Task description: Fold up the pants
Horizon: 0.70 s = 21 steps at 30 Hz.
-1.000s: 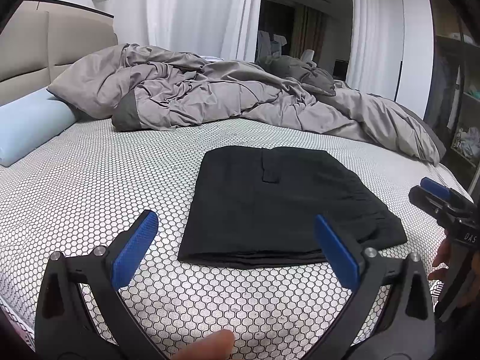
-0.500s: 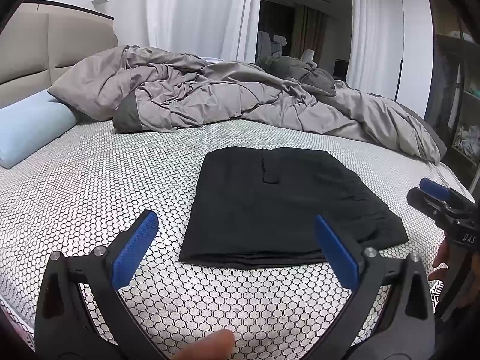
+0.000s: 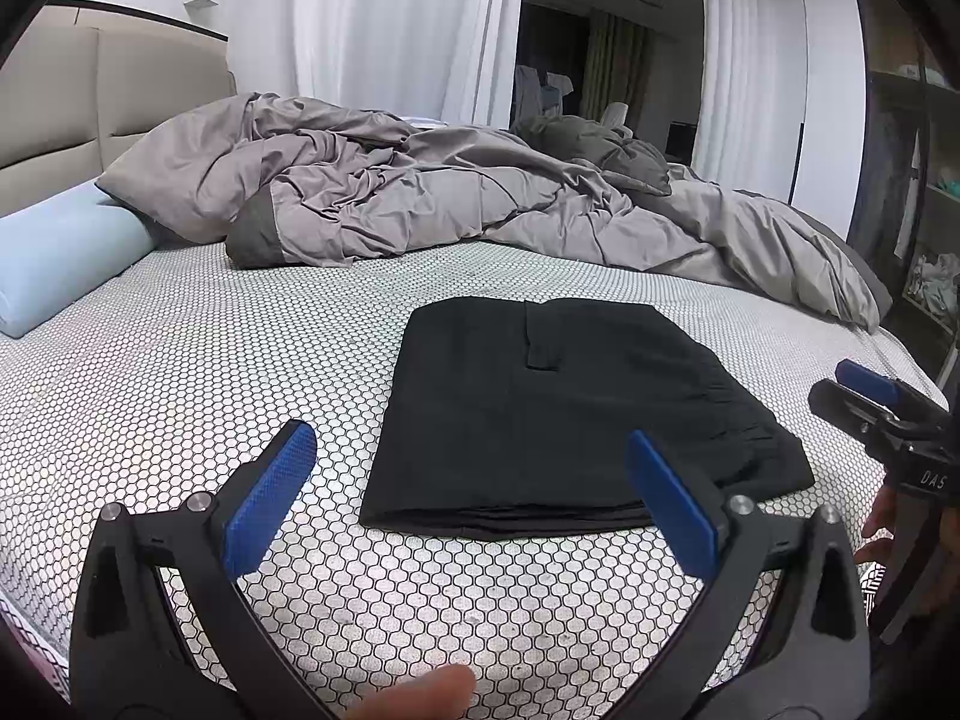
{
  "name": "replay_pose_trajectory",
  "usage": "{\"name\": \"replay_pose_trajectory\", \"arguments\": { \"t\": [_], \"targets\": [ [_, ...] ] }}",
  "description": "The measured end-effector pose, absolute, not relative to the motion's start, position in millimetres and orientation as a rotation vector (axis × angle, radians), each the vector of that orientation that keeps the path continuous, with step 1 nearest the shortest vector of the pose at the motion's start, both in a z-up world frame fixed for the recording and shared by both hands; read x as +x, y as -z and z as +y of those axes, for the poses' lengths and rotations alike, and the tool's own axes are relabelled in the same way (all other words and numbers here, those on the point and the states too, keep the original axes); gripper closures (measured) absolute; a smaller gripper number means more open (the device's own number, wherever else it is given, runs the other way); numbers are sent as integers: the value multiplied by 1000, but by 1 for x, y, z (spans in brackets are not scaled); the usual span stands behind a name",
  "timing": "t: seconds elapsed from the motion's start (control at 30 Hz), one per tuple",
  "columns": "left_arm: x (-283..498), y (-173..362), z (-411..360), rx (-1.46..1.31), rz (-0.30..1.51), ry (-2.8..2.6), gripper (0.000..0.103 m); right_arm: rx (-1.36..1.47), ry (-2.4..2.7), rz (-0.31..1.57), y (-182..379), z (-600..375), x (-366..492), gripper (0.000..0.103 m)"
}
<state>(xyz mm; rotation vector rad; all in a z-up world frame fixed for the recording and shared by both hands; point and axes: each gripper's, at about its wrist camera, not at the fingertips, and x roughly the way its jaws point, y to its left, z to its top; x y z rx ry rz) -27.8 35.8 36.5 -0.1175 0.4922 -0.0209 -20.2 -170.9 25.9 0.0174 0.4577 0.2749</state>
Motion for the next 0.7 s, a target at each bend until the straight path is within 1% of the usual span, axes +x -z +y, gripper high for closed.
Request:
{"name": "replay_pose_trajectory", "arguments": {
  "t": [0.7],
  "targets": [
    [-29, -39, 42, -138, 494, 28, 0, 19, -275, 463, -24, -171, -18, 0]
  ]
}}
